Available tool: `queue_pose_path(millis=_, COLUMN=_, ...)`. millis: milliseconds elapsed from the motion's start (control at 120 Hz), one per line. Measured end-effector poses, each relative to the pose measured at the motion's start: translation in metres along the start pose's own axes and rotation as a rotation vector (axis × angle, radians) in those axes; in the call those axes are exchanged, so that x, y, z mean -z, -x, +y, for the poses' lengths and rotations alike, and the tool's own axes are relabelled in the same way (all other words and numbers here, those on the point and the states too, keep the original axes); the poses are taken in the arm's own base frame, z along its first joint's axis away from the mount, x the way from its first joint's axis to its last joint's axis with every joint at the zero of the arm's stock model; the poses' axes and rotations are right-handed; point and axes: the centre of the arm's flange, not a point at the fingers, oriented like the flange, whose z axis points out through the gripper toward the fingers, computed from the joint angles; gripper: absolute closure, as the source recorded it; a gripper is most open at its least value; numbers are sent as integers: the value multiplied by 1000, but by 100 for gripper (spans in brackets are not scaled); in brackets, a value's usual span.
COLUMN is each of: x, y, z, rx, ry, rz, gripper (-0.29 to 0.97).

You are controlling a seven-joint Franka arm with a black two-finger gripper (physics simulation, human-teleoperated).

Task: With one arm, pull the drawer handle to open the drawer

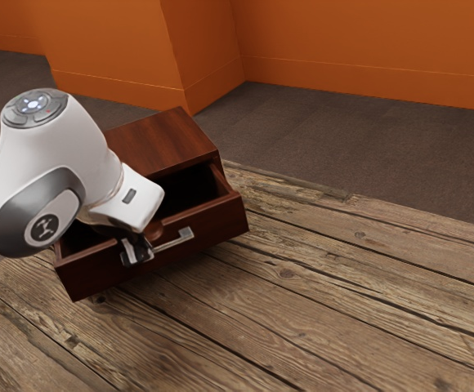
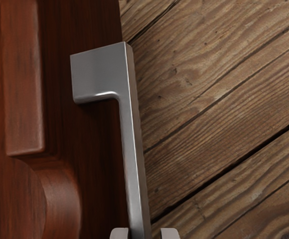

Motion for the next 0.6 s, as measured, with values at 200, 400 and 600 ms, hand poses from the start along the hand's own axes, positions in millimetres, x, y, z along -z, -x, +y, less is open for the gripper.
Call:
queue_pose_path(millis=200, x=8, y=-2, z=12, rx=-14, ry=0, rz=7, gripper=71)
queue_pose_path(millis=400, x=31, y=3, z=23, rx=-17, ry=-11, rz=21, gripper=71)
queue_pose_path(millis=600, x=237, y=38, z=29, rx=26, ry=-191, rz=157, gripper=49)
